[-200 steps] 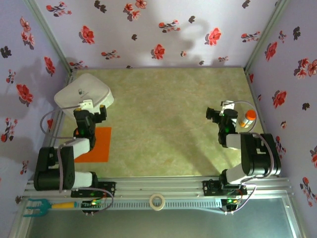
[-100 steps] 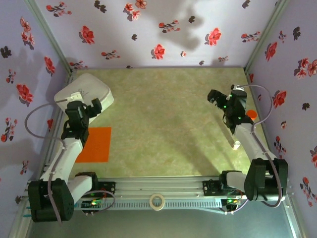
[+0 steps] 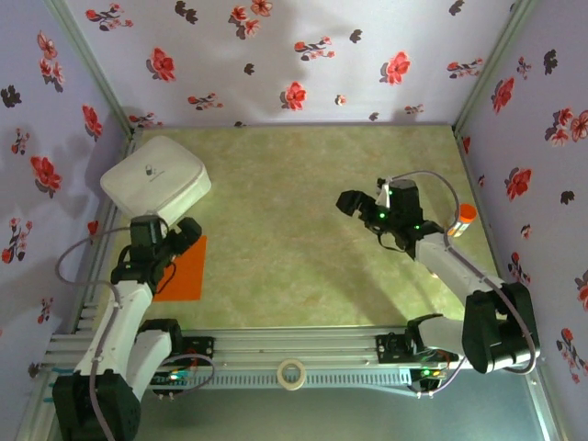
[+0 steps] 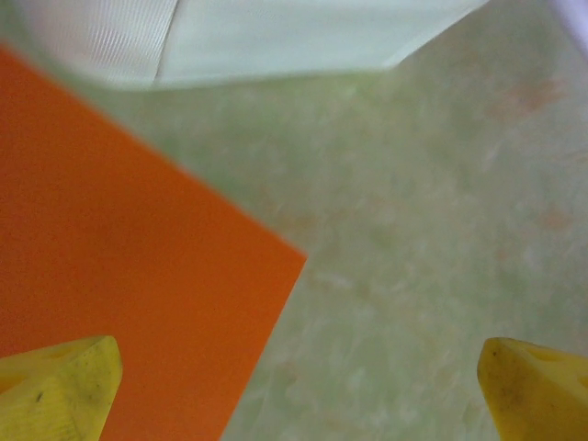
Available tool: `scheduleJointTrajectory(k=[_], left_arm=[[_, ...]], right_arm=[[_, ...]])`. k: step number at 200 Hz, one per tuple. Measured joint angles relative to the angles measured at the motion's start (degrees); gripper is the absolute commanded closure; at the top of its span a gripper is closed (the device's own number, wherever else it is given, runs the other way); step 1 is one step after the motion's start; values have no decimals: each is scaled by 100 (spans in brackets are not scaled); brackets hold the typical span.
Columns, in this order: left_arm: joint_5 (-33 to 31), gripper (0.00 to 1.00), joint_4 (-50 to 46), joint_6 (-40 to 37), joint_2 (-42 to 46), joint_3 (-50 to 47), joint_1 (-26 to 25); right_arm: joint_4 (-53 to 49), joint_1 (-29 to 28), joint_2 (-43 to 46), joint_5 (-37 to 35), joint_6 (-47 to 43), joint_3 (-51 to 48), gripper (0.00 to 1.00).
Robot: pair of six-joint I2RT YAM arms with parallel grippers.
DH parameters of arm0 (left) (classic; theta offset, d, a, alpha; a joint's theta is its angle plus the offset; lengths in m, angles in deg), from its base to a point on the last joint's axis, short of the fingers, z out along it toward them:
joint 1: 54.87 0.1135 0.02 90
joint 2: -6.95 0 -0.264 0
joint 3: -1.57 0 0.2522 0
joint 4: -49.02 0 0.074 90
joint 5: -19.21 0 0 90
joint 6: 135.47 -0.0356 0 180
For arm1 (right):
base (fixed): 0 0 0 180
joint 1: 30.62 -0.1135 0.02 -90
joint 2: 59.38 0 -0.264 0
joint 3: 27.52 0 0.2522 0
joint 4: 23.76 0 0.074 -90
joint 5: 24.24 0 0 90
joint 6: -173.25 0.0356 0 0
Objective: Fold a paper plane with a square sheet of paper (pick it up from the middle)
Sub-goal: Move the square sheet of paper to the center of the table.
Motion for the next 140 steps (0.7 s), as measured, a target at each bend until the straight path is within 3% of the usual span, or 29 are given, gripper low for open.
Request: scheduleJointTrajectory(k=[140], left_arm=[[345, 0, 52, 616, -1375, -221, -157]], right_arm=[[334, -254, -481, 0, 295, -50, 1]])
